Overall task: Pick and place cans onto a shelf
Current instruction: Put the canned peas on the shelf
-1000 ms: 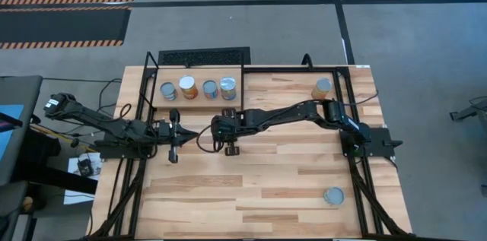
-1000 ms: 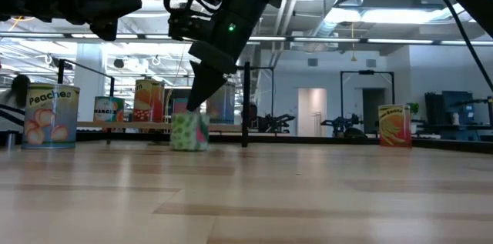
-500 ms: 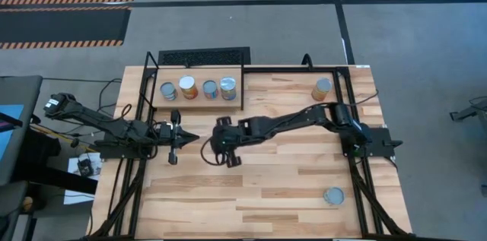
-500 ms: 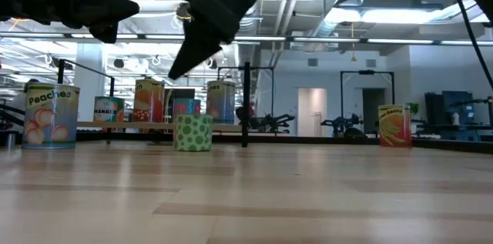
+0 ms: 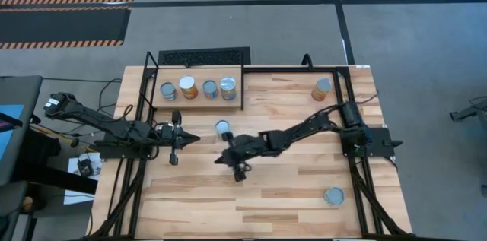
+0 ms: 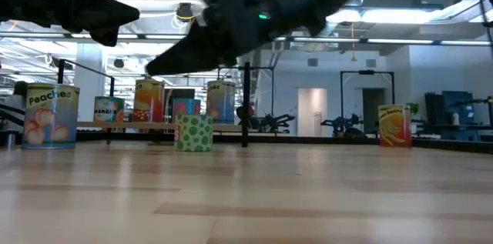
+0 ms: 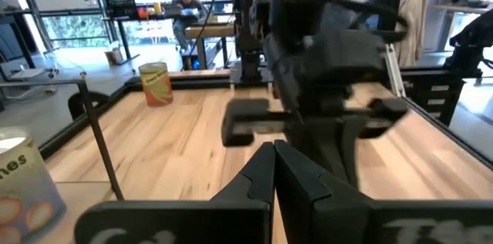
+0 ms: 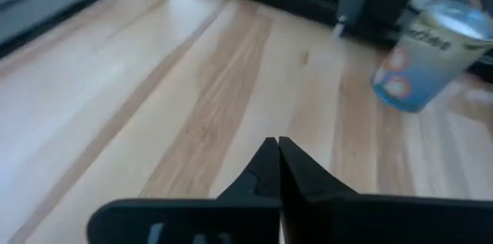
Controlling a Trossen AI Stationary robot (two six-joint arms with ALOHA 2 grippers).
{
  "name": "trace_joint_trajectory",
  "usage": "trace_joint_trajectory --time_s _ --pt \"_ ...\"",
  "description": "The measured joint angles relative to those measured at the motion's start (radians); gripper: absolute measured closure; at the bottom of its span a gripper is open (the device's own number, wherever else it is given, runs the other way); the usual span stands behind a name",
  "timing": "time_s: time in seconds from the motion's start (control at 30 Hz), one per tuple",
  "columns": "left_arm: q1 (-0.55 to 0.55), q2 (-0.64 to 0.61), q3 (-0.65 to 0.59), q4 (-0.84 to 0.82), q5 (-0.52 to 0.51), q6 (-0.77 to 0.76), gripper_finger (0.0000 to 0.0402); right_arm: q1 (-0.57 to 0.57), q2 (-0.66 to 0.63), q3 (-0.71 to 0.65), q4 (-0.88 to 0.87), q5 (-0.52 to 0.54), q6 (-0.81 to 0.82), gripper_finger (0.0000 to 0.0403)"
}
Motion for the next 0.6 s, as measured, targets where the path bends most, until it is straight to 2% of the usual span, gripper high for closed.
trace_joint_trajectory --time_s 0.2,0.3,0.47,0.6 --pt "0.000 0.069 0.014 0.014 -0.008 -0.017 0.0401 -0.018 -0.136 -0.316 0.374 0.013 0.086 0.0396" --pt "0.000 0.111 0.039 0.014 -0.009 -0.021 0.0401 -0.023 -0.219 -0.469 0.519 0.073 0.118 0.0397" --pt "0.000 0.195 0.077 0.014 -0.026 -0.021 0.0401 -0.016 -0.353 -0.693 0.644 0.217 0.123 0.0397" --pt "0.001 0.271 0.098 0.014 -0.042 -0.024 0.0401 -0.012 -0.415 -0.834 0.791 0.235 0.131 0.0393"
